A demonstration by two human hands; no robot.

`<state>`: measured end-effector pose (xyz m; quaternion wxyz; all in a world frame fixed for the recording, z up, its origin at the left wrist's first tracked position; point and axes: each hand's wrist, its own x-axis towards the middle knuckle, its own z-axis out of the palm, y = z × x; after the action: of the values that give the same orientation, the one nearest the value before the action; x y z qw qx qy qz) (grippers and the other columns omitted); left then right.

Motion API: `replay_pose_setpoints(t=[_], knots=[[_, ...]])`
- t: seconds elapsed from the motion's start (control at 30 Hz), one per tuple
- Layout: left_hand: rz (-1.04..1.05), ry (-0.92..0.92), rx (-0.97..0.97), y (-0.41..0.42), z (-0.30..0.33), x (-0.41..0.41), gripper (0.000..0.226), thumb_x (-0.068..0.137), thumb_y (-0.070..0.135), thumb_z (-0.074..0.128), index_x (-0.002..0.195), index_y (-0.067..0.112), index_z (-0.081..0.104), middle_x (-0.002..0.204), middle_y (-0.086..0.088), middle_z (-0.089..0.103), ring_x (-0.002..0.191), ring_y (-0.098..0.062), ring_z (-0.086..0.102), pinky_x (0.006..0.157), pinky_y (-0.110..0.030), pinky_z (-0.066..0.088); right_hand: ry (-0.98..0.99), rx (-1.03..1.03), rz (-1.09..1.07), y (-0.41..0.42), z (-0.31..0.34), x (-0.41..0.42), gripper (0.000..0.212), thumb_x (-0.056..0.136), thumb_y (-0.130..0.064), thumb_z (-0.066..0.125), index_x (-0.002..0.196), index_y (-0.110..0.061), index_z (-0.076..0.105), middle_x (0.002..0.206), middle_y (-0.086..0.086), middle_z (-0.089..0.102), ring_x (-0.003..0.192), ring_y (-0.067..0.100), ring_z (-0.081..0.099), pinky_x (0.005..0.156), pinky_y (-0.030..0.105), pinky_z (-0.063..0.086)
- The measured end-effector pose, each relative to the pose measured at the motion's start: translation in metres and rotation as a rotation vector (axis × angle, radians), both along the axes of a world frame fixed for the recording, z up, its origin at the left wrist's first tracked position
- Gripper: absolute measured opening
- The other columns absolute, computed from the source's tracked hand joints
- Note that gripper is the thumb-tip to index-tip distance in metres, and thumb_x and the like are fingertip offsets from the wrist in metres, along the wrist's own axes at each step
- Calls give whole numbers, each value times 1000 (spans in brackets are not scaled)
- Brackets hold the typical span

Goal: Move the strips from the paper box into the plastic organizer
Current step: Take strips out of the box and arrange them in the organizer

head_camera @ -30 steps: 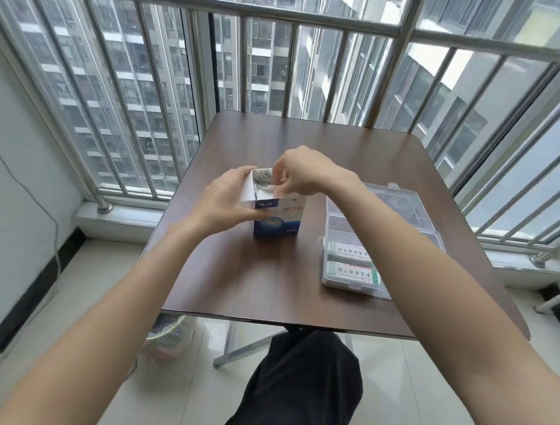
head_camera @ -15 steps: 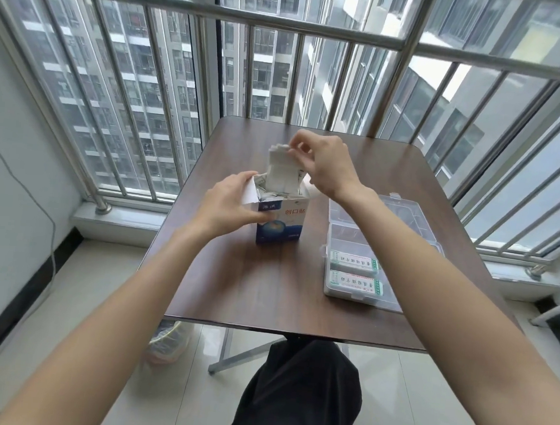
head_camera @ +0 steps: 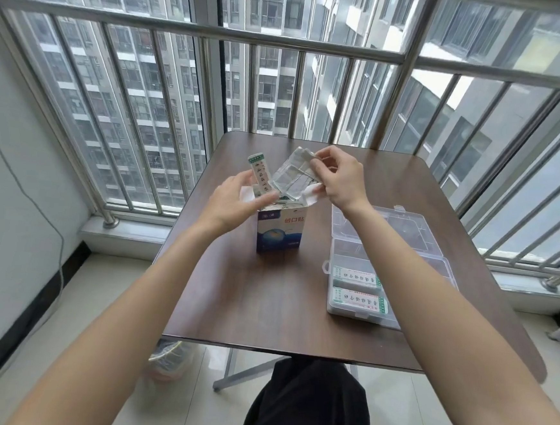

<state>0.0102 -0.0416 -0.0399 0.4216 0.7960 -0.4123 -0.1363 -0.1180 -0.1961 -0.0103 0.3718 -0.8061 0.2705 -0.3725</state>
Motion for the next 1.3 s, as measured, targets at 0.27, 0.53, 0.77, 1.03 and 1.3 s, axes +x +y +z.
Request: replay_pose_setpoints(t=[0.27, 0.53, 0.77, 1.03, 1.3], knots=[[89, 22, -226, -18, 11, 8, 20, 90, 27, 62, 103, 15, 70, 106, 1, 69, 103, -12, 61, 97, -36, 46, 1, -13, 38, 0, 4, -4, 12, 89, -19, 64, 91, -7, 65, 78, 3, 65, 69, 17, 64, 51, 25, 55], [-94, 136, -361, -24, 62, -25, 18, 99, 22, 39, 84, 17, 48, 87, 1, 62, 76, -15, 60, 67, -27, 51, -170, 57, 149, 10, 34, -56, 5, 90, -11, 62, 91, -6, 61, 77, 3, 63, 62, 13, 61, 48, 25, 53], [-477, 589, -158, -27, 45, -98, 17, 99, 22, 45, 110, 11, 51, 92, -7, 61, 74, -12, 62, 68, -29, 55, -34, -48, -2, 24, 15, -112, 4, 89, -11, 64, 85, -10, 63, 69, 0, 64, 41, 10, 53, 42, 20, 44], [-603, 607, -125, -36, 5, -142, 33, 90, 5, 59, 119, 17, 51, 107, -9, 63, 94, -24, 59, 81, -39, 45, 75, 81, -93, 32, -8, -163, 18, 82, -23, 73, 91, -10, 63, 77, 8, 64, 44, 10, 58, 37, 19, 40], [-667, 560, 16, -43, -8, -164, 48, 88, 18, 64, 132, 12, 44, 125, -3, 60, 105, -17, 63, 86, -31, 52, 137, 198, -33, 22, -27, -191, 21, 79, -16, 76, 92, -11, 60, 86, 9, 64, 37, 9, 51, 35, 17, 35]])
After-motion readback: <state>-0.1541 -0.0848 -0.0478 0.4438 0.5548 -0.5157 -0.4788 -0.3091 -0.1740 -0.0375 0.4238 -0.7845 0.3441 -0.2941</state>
